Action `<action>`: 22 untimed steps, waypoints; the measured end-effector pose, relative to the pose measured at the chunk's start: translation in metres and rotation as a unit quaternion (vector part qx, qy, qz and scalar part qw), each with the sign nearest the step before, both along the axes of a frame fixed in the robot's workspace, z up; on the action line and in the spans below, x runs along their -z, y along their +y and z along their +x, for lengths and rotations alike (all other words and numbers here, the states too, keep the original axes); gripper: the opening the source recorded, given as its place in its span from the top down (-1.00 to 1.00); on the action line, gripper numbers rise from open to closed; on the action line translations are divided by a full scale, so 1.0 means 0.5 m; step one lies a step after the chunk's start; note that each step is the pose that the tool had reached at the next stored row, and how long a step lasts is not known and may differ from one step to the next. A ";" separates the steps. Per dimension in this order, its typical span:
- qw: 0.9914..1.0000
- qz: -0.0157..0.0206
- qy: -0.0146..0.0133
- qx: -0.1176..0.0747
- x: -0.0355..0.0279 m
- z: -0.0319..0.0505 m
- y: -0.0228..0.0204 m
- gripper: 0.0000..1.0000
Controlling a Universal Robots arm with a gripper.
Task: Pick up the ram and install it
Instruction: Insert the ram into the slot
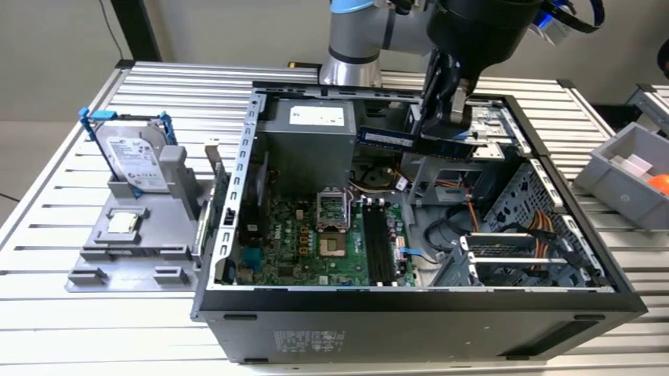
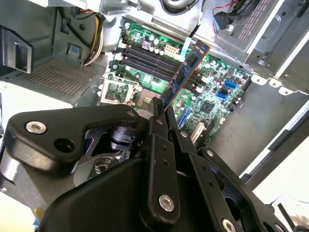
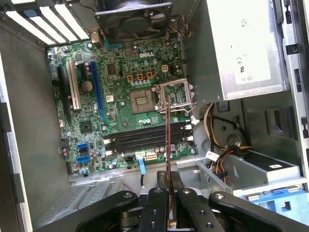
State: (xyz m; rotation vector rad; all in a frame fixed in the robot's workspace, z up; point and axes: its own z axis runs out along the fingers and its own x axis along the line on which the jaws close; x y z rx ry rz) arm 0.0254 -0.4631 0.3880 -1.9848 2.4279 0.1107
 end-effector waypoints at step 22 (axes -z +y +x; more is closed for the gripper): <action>1.000 0.000 0.000 0.021 0.000 0.000 0.0000 1.00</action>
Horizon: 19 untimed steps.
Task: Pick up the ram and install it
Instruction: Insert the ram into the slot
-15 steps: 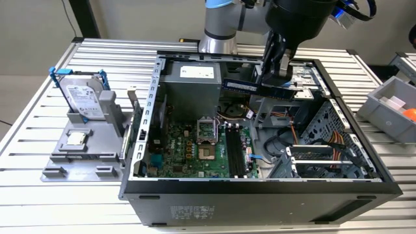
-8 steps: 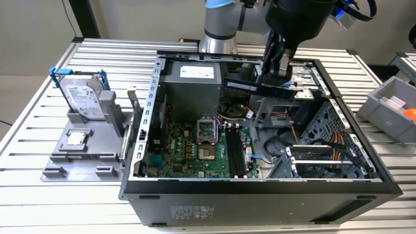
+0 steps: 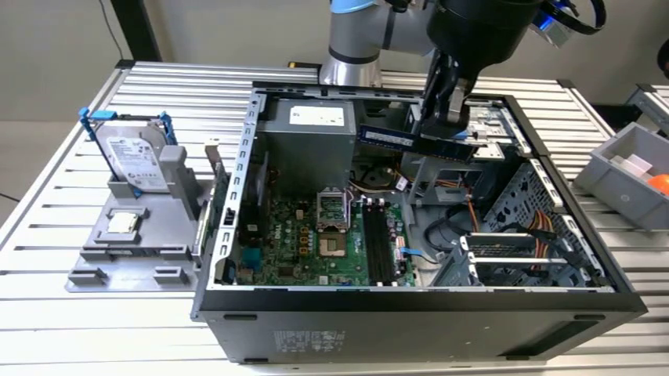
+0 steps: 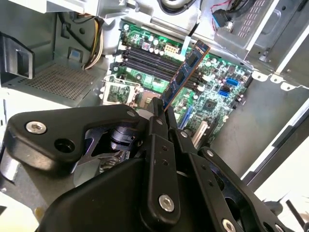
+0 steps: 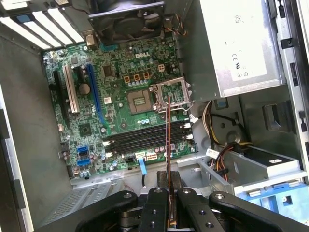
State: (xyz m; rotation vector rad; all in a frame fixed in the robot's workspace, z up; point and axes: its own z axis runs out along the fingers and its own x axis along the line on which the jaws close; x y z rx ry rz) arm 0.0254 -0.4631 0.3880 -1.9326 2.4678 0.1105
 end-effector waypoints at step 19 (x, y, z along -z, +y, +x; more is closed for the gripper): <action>1.000 0.000 0.000 0.014 0.000 0.000 0.0000 1.00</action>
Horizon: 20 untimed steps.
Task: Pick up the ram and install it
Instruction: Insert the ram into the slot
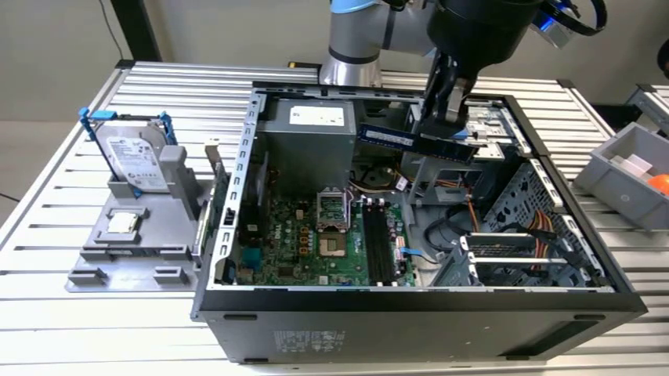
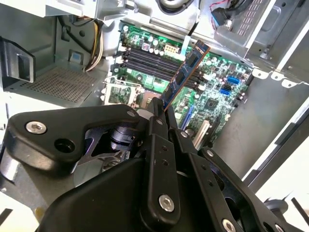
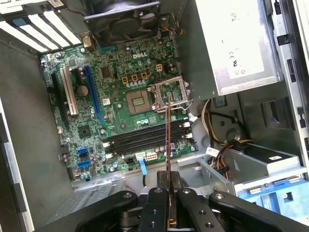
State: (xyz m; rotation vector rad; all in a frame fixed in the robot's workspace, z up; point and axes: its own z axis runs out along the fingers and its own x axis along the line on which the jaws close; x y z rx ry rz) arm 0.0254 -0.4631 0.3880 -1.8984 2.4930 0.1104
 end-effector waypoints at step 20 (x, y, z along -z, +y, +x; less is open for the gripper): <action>1.000 0.000 0.000 0.014 0.000 0.000 0.0000 1.00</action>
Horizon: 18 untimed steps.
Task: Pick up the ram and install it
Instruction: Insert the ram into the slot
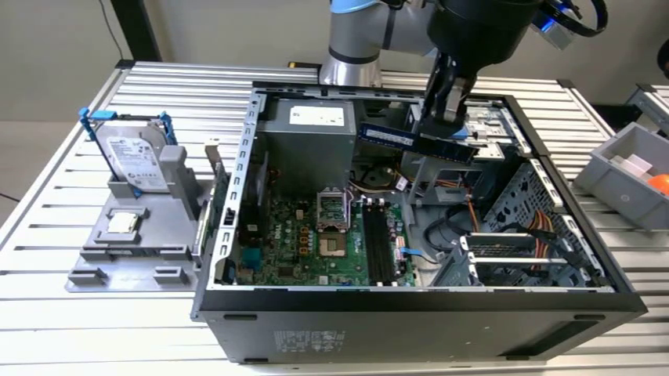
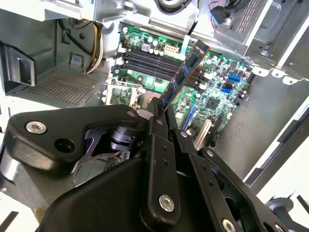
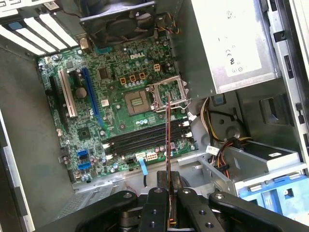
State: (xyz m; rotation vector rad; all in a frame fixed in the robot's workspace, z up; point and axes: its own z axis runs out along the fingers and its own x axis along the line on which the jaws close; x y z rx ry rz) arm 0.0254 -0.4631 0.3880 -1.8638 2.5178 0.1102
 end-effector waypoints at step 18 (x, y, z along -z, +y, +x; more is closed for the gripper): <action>1.000 0.000 0.000 0.011 0.000 0.000 0.0000 1.00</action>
